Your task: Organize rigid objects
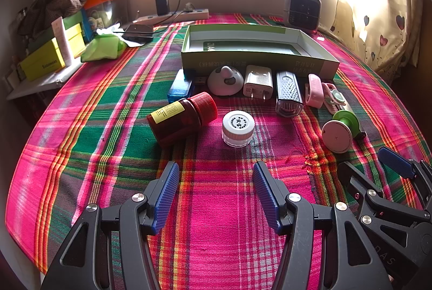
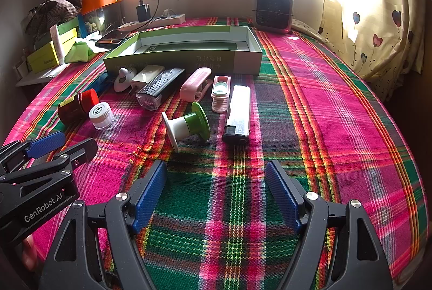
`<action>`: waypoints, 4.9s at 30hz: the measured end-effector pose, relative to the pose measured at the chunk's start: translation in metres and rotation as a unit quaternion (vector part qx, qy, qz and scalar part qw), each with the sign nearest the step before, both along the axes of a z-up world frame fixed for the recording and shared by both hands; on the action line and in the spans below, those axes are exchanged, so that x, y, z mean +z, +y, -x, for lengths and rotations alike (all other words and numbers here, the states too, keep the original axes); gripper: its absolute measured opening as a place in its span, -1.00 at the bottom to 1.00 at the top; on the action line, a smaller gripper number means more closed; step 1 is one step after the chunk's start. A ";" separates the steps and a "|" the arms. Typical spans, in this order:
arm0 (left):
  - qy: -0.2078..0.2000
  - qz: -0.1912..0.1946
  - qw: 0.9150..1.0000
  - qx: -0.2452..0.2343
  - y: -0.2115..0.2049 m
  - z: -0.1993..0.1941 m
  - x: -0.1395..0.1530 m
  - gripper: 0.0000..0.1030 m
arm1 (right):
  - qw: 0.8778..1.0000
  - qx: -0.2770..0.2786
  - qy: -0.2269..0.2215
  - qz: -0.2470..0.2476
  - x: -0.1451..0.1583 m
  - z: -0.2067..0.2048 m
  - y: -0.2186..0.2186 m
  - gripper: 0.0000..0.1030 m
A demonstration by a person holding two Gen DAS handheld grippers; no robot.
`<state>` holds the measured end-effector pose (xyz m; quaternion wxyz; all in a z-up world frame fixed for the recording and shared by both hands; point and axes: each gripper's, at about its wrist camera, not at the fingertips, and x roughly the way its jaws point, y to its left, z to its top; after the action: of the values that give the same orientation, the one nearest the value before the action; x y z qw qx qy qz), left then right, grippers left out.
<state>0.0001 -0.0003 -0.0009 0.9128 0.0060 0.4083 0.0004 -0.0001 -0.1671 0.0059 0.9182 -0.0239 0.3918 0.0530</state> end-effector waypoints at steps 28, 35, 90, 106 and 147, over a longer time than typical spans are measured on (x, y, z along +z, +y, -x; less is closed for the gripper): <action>0.003 0.000 1.000 -0.004 -0.001 -0.001 0.001 0.09 | 1.000 0.000 0.000 0.000 0.000 0.000 0.000 0.47; 0.005 0.000 1.000 -0.009 -0.001 -0.002 0.002 0.09 | 1.000 0.002 0.004 -0.001 0.000 -0.001 -0.001 0.47; 0.006 0.032 0.995 -0.089 0.050 -0.055 0.014 0.09 | 0.996 0.082 0.028 -0.024 0.007 -0.037 0.018 -0.34; 0.024 0.052 0.992 -0.111 0.041 -0.066 0.006 0.08 | 0.996 0.080 0.030 -0.028 0.006 -0.038 0.017 -0.34; -0.007 0.094 0.992 -0.084 0.048 -0.111 0.059 -0.40 | 0.997 0.077 -0.007 -0.027 0.064 -0.101 0.000 -0.34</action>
<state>0.1116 0.0482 0.0581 0.9091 -0.0454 0.3980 -0.1141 0.1005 -0.1670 0.0702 0.9142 -0.0299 0.3812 0.1342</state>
